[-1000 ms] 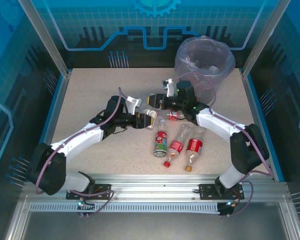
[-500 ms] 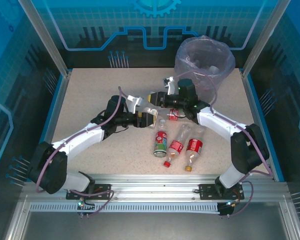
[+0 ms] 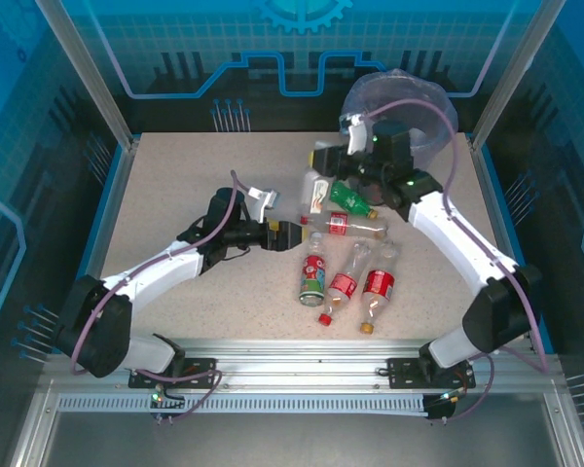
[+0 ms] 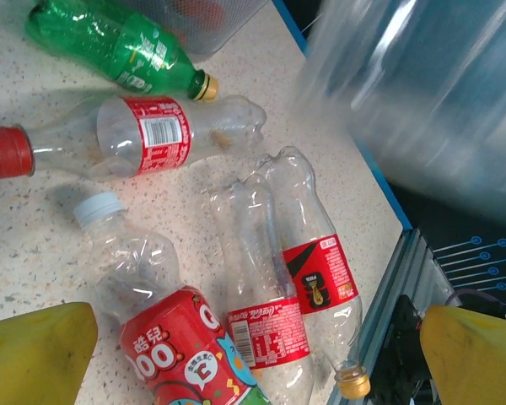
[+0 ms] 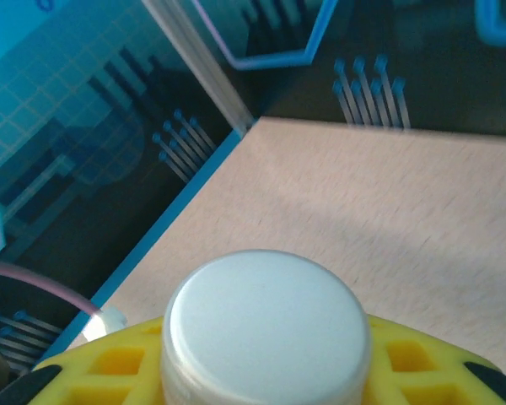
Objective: Put the plastic bottles in the bin
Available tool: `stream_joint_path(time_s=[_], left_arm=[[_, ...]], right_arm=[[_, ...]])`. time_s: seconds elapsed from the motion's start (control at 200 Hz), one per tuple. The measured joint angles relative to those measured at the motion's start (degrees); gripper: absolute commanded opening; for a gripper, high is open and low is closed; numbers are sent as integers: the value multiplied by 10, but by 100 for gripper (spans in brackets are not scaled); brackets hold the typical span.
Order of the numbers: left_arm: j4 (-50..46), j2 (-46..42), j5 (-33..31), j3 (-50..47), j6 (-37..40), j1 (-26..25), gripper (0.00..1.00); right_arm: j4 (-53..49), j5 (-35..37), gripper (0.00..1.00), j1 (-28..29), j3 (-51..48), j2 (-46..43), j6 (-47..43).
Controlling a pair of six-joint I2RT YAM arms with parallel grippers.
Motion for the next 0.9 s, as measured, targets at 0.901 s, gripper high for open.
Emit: stream_joint_path(time_s=[0.901], left_arm=[[-239, 75, -186, 87, 2, -126, 93]], right_arm=[[6, 426, 11, -108, 302, 225, -428]])
